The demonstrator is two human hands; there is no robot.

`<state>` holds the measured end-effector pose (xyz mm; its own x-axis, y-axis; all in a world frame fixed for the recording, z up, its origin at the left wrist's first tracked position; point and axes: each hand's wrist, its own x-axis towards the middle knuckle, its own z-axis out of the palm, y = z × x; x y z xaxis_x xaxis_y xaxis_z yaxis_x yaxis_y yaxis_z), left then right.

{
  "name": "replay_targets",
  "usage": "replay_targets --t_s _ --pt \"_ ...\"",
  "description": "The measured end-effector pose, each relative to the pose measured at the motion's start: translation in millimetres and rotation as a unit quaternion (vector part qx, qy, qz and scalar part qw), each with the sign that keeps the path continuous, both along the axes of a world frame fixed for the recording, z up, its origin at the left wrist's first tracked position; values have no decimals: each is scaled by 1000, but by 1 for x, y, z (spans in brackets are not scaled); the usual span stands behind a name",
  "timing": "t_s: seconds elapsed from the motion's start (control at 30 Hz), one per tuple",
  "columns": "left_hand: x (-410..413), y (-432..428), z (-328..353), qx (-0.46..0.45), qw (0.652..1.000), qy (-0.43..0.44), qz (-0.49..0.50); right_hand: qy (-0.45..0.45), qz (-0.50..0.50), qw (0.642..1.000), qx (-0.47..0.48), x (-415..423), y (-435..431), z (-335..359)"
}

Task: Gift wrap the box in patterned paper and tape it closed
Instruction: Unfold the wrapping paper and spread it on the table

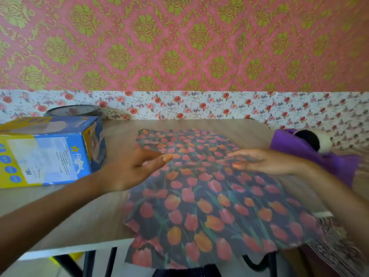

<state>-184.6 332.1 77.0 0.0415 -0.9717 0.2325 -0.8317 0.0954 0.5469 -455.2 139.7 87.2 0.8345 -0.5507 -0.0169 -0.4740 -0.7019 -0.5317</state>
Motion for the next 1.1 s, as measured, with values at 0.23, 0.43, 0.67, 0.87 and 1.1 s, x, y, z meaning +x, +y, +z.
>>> replay_targets --t_s 0.23,0.43,0.67,0.87,1.1 --pt "-7 -75 -49 186 950 -178 178 196 -55 971 -127 66 -17 -48" --pt "-2 -87 -51 220 938 -168 207 202 -53 972 -110 92 -27 -53" --pt "18 -103 -57 220 933 -192 208 217 -57 967 -123 108 -37 -58" --pt "48 -122 -60 210 933 -209 205 224 -80 961 -143 130 -44 -61" --pt "69 -136 -60 204 932 -226 195 219 -94 963 -126 147 -52 -61"
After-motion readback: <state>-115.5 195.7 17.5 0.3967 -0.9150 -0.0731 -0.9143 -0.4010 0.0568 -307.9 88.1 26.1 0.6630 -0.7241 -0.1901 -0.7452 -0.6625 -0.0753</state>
